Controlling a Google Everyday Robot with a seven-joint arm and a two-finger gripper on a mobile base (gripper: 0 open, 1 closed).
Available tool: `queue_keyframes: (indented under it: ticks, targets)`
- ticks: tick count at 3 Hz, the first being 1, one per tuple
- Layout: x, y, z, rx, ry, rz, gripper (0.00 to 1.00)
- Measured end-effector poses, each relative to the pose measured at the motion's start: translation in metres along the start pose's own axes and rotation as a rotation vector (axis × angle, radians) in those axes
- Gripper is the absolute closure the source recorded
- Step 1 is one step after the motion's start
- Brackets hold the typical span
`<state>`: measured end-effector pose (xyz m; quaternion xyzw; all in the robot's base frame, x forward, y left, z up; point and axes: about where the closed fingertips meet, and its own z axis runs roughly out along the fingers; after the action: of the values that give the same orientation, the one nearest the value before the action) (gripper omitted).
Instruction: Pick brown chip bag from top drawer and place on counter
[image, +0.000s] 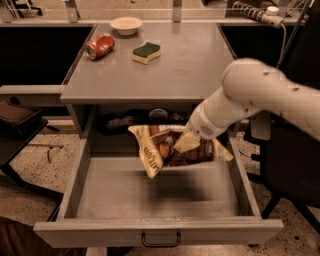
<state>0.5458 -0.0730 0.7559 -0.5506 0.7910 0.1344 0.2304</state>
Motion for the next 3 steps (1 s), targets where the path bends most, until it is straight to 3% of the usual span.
queue_keyframes:
  ticks: [1,2,3]
  targets:
    - [-0.058,-0.013,-0.07,0.008,-0.017,-0.028,1.0]
    - [-0.122,-0.018,-0.149,0.037,-0.059,-0.098,1.0]
    - [-0.122,-0.018,-0.148,0.037,-0.059,-0.097,1.0]
